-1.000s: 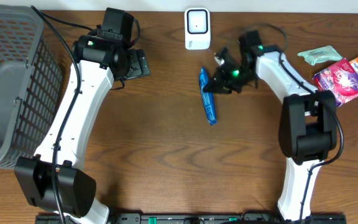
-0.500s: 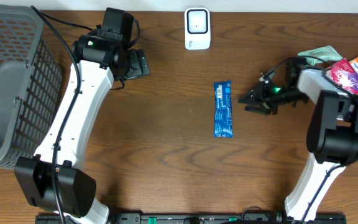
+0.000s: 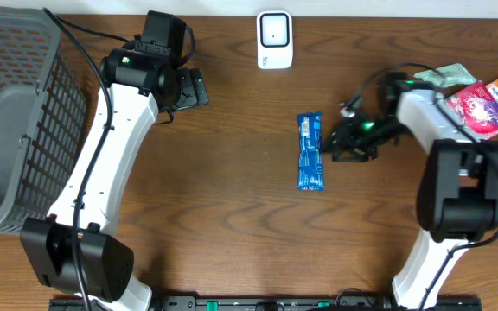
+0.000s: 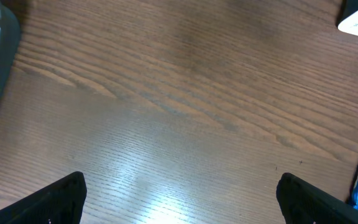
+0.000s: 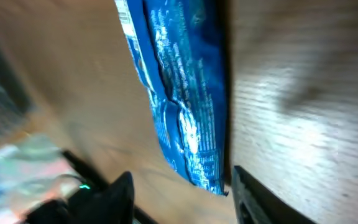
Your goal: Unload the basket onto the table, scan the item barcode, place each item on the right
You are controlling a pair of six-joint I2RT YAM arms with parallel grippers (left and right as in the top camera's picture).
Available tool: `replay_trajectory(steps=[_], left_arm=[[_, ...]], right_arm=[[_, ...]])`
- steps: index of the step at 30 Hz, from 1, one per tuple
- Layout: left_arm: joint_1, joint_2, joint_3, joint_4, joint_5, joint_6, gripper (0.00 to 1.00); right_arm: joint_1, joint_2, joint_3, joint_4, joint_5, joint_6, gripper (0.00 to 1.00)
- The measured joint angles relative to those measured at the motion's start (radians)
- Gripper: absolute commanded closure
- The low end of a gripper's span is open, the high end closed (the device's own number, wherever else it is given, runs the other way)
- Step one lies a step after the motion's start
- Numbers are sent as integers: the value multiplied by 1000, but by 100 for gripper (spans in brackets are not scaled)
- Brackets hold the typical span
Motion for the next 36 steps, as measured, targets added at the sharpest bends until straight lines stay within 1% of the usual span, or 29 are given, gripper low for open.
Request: replay_trajectory(steps=[5,6,10,13,14,17,19,23,30,33,36], left_arm=[[0,0,0,0,0,0,2],[0,0,0,0,0,0,2],[0,0,0,0,0,0,2],[0,0,0,0,0,0,2],[0,0,0,0,0,0,2],[0,0,0,0,0,0,2],[0,0,0,0,0,0,2],[0,0,0,0,0,0,2],[0,0,0,0,0,0,2],[0,0,0,0,0,0,2],[0,0,0,0,0,0,2]], right_arm=[[134,0,0,62,200,81,50],[143,-2,0,67,218,89,49],[211,-30,0,80,390,171,40],[259,-88,0,81,531,224,38],[269,-104,0,81,561,233,38],[302,-144,2,92,646,261,28],[311,-147,1,109,674,271,28],[284,-144,-1,170,648,274,28],[104,-127,-35,294,335,202,31],[71,-110,-71,334,228,182,33],[75,-82,-113,380,159,175,34]])
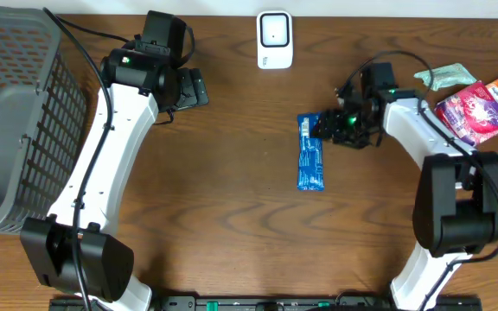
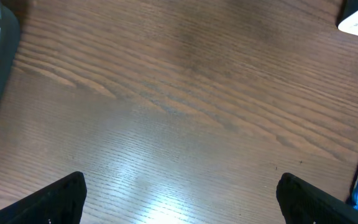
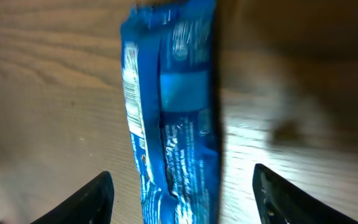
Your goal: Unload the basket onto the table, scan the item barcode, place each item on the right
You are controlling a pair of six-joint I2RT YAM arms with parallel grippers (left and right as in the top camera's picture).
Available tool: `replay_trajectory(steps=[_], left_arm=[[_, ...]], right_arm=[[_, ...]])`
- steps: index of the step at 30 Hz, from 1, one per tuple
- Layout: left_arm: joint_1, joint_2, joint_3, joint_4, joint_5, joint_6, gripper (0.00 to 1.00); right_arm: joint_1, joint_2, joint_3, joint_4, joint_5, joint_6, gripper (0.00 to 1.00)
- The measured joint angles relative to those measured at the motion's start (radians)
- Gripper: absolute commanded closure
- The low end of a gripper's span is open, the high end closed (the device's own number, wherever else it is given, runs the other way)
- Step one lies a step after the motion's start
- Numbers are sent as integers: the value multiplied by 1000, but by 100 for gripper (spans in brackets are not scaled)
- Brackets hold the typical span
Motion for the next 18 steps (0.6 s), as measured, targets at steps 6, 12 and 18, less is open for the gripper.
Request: replay_trajectory(steps=[6,12,18], left_arm=[[0,0,0,0,0,0,2],[0,0,0,0,0,0,2],[0,0,0,0,0,0,2]], right_arm=[[10,18,-77,105,-82,27,48],[9,18,-125,156,-94,53,99],[9,18,-128,167,-103,60,99]])
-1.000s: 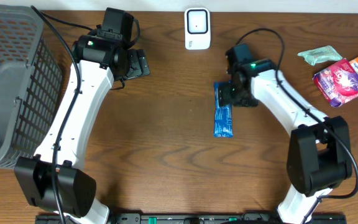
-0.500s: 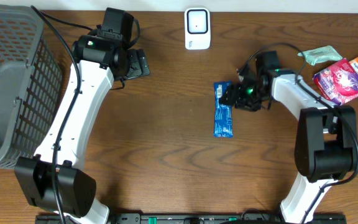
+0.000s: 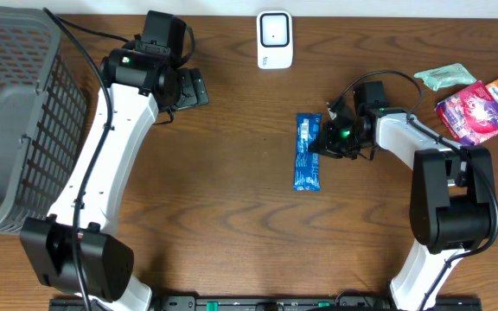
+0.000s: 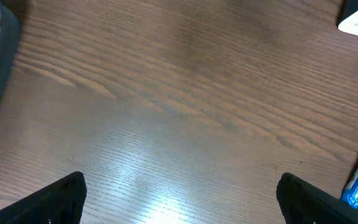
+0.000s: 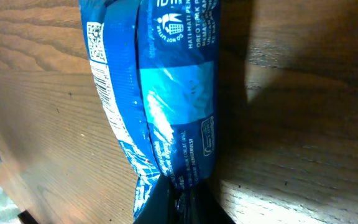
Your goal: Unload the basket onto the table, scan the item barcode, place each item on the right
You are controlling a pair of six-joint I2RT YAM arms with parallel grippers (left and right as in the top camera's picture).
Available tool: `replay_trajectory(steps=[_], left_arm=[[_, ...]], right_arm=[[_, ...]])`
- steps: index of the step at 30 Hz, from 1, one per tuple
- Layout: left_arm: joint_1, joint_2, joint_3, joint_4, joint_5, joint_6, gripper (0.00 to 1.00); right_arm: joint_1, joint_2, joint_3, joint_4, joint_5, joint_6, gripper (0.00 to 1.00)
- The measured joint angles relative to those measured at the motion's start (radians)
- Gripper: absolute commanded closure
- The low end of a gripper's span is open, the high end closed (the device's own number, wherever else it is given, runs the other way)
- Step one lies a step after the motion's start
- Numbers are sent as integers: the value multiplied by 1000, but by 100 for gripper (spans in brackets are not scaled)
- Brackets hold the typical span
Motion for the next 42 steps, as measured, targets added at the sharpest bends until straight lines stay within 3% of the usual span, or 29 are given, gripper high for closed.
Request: replay_trajectory(steps=[6,16,22,30,37,42], left_arm=[[0,0,0,0,0,0,2],[0,0,0,0,0,0,2],[0,0,0,0,0,0,2],[0,0,0,0,0,0,2],[0,0,0,0,0,0,2],[0,0,0,0,0,0,2]], right_arm=[[8,-5,82,-117,109,3,99],[201,-123,226,-373,821,32,99],[276,-67,222,-365,1093,79,99],[329,92,219,-322,1186,113,99],[415,93,246,-332,1117,128,85],[446,95,398,-415,1022,132,69]])
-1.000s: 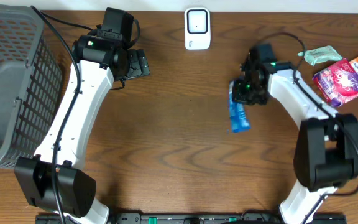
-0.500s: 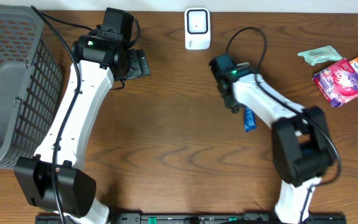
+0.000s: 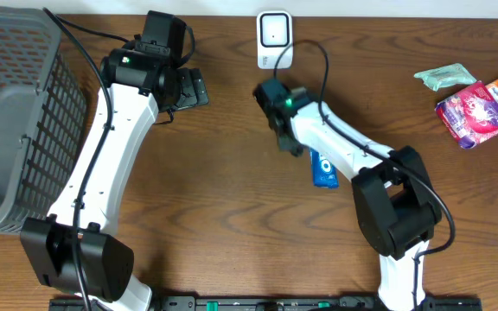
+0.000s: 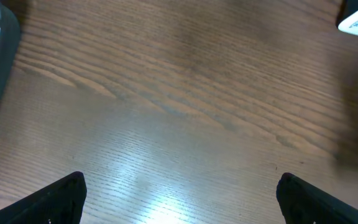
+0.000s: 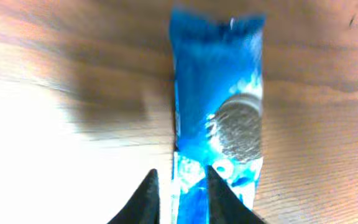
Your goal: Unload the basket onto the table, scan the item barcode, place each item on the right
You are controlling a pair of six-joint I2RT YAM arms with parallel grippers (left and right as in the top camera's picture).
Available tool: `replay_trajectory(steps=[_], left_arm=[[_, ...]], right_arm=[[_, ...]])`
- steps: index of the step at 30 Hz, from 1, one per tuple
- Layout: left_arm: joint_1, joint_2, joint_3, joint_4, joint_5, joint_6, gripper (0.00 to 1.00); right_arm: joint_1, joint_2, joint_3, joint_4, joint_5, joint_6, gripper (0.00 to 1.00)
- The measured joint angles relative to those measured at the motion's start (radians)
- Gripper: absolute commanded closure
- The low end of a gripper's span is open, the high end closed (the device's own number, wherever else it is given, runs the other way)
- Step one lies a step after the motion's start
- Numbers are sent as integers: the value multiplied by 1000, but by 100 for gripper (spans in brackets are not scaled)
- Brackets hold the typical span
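The blue snack packet (image 3: 322,168) is mid-table, partly hidden under my right forearm. In the right wrist view the blue snack packet (image 5: 219,99) shows its cookie-picture side, and my right gripper (image 5: 180,171) is shut on its near left edge. From overhead, the right gripper (image 3: 290,142) is just below the white scanner (image 3: 275,39) at the table's back edge. My left gripper (image 3: 193,89) stays at back left; in its own view the left gripper (image 4: 182,202) is open over bare wood, with the scanner at top right.
A grey mesh basket (image 3: 15,112) fills the left side. Other snack packets lie at back right: a green one (image 3: 443,76), a pink one (image 3: 472,108) and a small orange one.
My right arm has gone from the table's right-middle to just below the scanner, holding the packet. The packet now lies a little lower and further right, cookie side toward the wrist camera. Left arm unmoved.
The blue packet lay flat mid-table with my right gripper open beside its right edge. The gripper then stood open over the packet's upper end. Then it was shut on the packet's edge, barcode side showing. Now it holds the packet below the scanner.
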Motion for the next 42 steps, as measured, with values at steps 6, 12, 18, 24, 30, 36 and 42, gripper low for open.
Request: replay_trajectory(steps=[6,12,18,24,30,36,42], left_arm=[[0,0,0,0,0,0,2],[0,0,0,0,0,0,2],[0,0,0,0,0,0,2],[0,0,0,0,0,0,2],[0,0,0,0,0,0,2],[0,0,0,0,0,0,2],[0,0,0,0,0,0,2]], right_arm=[[-29,0,214,-185,-56,3,58],[-128,0,280,-329,-89,-10,46],[-267,0,230,-279,-272,-90,34],[-444,0,58,-91,-658,-225,34],[-535,0,-151,29,-926,-331,48],[-533,-3,-237,151,-1085,-347,53],[-518,-6,-303,257,-1114,-317,99]])
